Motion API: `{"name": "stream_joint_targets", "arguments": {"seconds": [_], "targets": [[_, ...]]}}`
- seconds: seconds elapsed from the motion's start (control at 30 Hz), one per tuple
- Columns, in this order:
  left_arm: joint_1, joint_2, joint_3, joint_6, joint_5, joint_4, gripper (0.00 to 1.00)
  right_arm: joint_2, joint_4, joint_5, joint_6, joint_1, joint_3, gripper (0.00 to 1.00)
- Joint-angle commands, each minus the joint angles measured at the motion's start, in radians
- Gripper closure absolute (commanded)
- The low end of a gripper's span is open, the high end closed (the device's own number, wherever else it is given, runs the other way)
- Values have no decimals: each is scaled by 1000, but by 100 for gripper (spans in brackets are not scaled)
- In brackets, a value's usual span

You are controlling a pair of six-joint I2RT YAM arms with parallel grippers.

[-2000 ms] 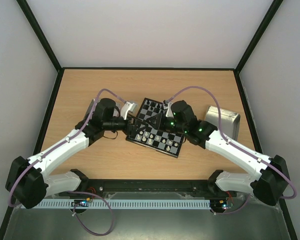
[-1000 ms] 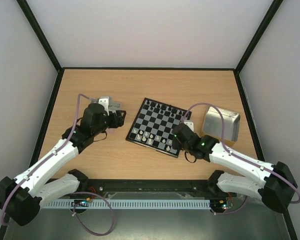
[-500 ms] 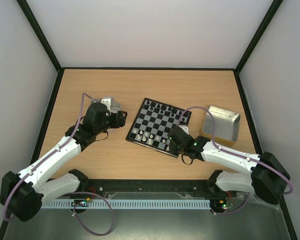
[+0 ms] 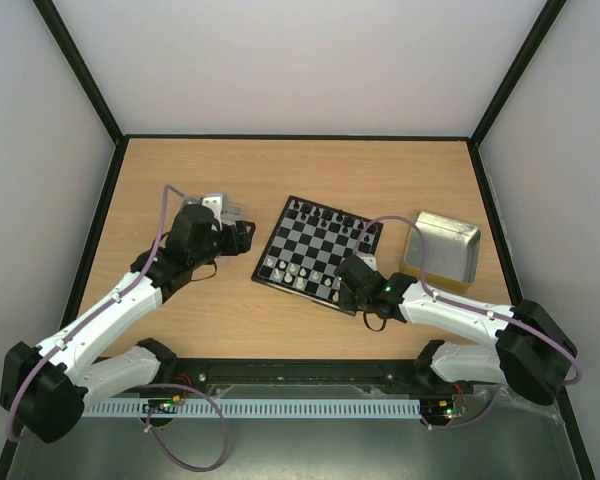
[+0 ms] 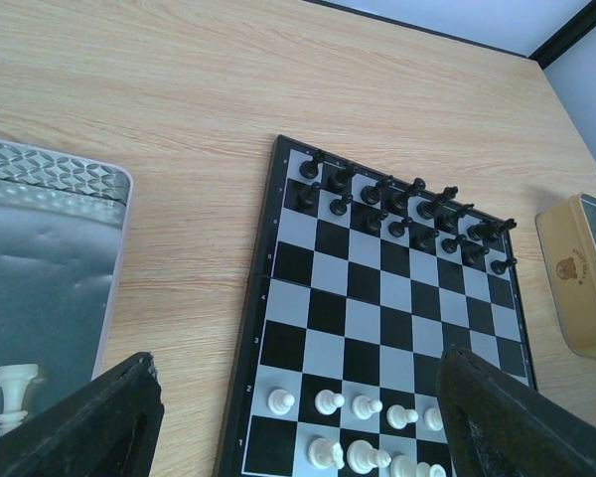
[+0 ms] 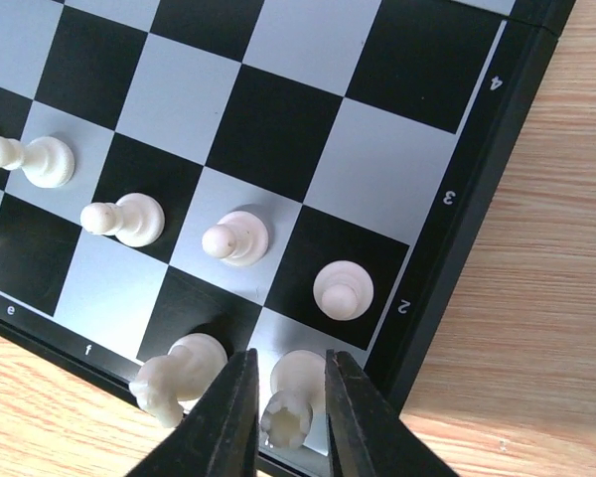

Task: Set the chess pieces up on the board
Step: Place the chess piece on the chessboard, then pick up the chess piece from the storage box.

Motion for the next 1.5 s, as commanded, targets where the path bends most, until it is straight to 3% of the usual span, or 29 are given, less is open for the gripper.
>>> {"name": "stream_joint_targets", "arguments": {"seconds": [0.0, 0.23, 0.43, 0.67, 0.87, 1.07, 1.27, 1.47], "targets": [[8, 5, -13, 4, 5, 24, 23, 12, -8, 23, -4, 9, -6, 79], [15, 2, -9, -4, 5, 12, 22, -59, -71, 27, 6, 7, 43, 73], [51, 43, 34, -58, -40, -70, 24, -154, -136, 148, 48, 7, 106, 66], [229, 240, 158, -74, -13, -312, 44, -160, -77, 227, 60, 7, 144, 66], [379, 408, 227, -26, -15, -390, 44, -65, 9, 218, 26, 7, 170, 67], [397, 597, 348, -15, -51, -430, 52, 45, 69, 192, -17, 7, 190, 67], [402, 730, 437, -19, -170, -504, 47, 87, 104, 167, -11, 7, 179, 70], [402, 784, 455, -17, -186, -527, 44, 94, 142, 144, 17, 7, 146, 71]]}}
